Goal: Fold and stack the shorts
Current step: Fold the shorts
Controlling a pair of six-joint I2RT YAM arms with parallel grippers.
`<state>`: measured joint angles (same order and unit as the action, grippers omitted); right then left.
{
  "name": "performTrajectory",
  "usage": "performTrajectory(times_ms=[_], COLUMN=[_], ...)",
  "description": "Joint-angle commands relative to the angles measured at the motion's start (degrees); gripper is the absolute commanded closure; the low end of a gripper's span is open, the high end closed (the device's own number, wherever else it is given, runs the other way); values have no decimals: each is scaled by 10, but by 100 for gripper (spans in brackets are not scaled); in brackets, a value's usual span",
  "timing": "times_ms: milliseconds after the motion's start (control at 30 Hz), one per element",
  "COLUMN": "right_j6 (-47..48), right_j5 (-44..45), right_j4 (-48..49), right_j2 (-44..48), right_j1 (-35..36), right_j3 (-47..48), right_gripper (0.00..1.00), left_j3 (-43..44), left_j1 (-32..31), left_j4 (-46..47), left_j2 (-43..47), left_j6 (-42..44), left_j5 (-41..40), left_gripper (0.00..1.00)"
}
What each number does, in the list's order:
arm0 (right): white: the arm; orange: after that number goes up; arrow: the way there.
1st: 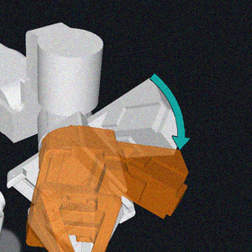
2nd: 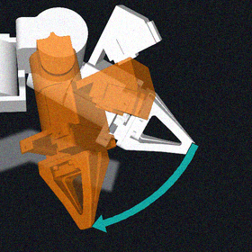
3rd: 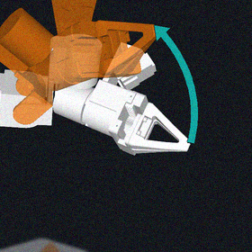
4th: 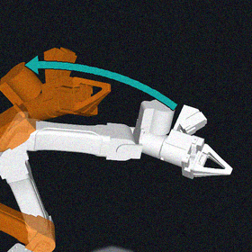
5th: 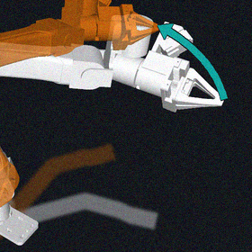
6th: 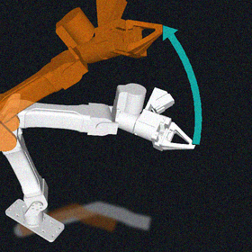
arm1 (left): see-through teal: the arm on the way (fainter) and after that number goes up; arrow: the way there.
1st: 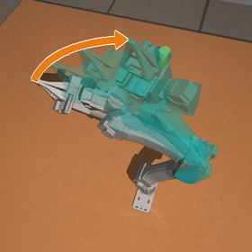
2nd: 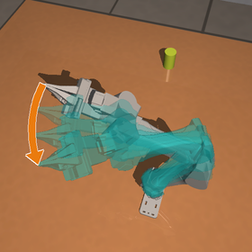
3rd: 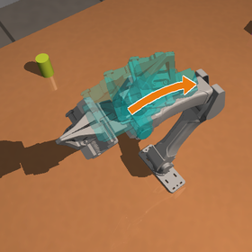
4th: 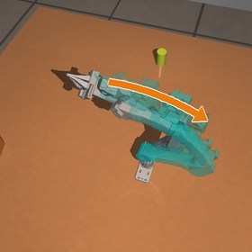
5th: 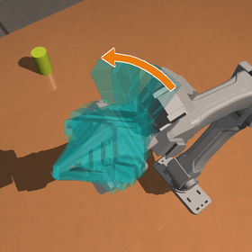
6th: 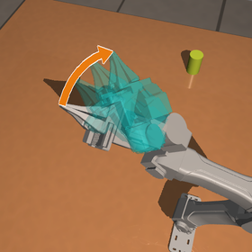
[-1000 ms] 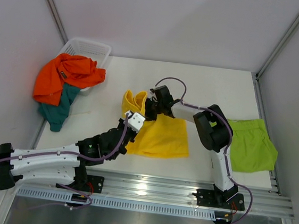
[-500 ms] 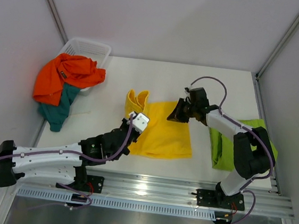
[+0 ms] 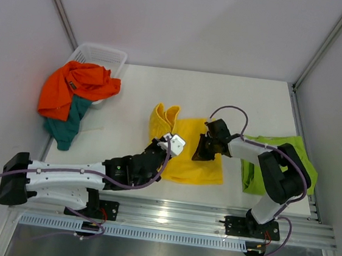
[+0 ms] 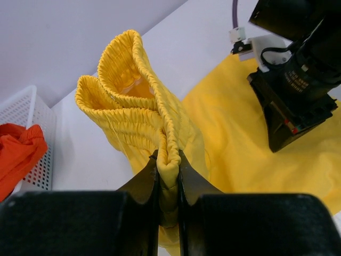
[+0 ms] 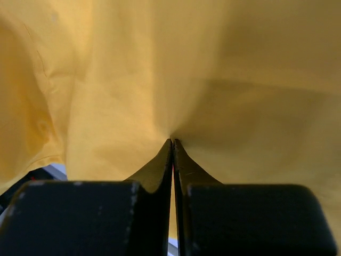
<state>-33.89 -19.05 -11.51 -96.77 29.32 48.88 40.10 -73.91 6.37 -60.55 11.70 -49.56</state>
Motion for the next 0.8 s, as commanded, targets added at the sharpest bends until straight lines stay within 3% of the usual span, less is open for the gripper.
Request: performTrajectory(times_ms=[0, 233, 500, 767], right_j6=[1, -20, -42, -76], right_j5=[88, 114, 82, 67], right_j4=[-14, -29, -10, -2], right_j2=[-8, -48, -114, -14], right_j1=[41, 98, 127, 104], right_j3=[16, 63, 126, 114], right_gripper=[97, 98, 100, 98], left_j3=[44, 64, 28, 18], left_j1=[-20, -31, -38, -40], left_j4=[36, 38, 15, 41], left_j2=[-17, -31, 25, -11], left_j6=[40, 60, 52, 67], left_j5=[-35, -61, -64, -89], left_gripper=[100, 100, 100, 100])
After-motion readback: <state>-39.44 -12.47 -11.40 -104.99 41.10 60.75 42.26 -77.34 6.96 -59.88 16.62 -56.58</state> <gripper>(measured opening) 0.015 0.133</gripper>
